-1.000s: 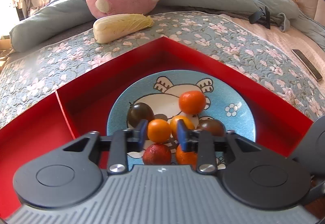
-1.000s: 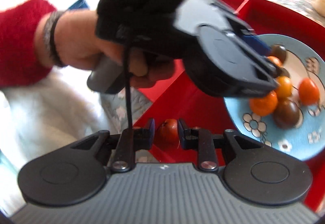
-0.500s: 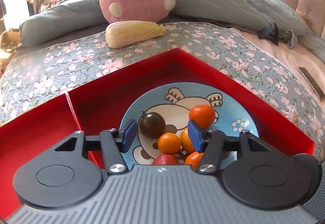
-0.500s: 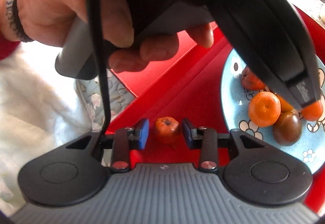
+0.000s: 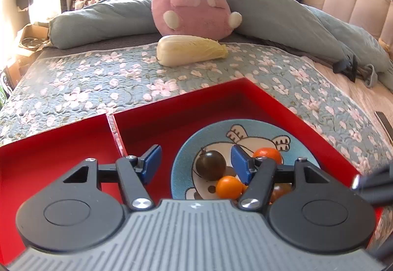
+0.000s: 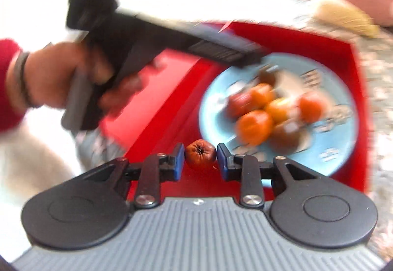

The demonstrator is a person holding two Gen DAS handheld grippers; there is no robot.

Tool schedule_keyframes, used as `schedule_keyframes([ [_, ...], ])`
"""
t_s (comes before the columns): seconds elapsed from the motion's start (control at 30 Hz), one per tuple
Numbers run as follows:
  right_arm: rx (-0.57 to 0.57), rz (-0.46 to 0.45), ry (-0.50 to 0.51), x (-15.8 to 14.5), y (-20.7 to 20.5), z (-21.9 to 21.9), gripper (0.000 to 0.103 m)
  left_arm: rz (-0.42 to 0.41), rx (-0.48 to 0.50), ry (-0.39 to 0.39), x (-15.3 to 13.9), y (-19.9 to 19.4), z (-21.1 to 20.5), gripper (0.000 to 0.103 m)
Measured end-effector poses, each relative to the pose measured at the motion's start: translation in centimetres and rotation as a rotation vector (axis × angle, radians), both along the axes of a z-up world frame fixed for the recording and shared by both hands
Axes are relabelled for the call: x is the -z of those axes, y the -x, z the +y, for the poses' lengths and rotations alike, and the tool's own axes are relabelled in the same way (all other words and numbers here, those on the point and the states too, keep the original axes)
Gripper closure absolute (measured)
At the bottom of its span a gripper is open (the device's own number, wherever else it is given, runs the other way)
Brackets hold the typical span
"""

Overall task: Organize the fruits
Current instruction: 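Lower the red tomato onto the blue plate and open the right tool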

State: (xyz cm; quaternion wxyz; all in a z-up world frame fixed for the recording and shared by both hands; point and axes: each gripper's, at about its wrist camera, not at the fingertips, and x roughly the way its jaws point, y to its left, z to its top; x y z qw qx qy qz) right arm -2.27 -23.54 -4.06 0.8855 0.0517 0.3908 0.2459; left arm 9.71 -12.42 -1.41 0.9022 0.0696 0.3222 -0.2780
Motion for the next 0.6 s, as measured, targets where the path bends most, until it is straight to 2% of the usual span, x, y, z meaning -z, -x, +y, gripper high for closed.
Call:
schedule_keyframes([
  [0.13,0.231,-0.055,0.004,-0.3,-1.6,-2.5,0.070,-0.003,-0.003,0.001,0.0,0.0,0.1,0.033],
  [0.2,0.303,-0.056,0.000,-0.1,-2.7,-3.1,0.070,-0.006,-0.003,0.001,-0.1,0.1,0.1,0.031],
  [0.27,0.339,-0.052,0.019,0.0,-3.6,-3.7,0.070,-0.009,-0.003,0.000,-0.2,0.2,0.1,0.030],
  [0.37,0.367,-0.043,0.034,0.6,-4.5,-3.1,0.069,-0.027,-0.011,-0.012,-0.3,0.4,0.0,0.017],
  [0.5,0.402,-0.047,0.040,1.0,-4.8,-2.7,0.069,-0.049,-0.006,-0.012,-0.7,0.9,0.0,0.013],
  [0.53,0.408,-0.051,0.042,1.0,-4.7,-2.6,0.066,-0.050,-0.008,-0.014,-0.9,1.0,0.0,0.010],
  [0.6,0.417,-0.075,0.036,0.6,-4.4,-2.6,0.051,-0.062,-0.024,-0.013,-1.2,1.3,0.1,0.005],
])
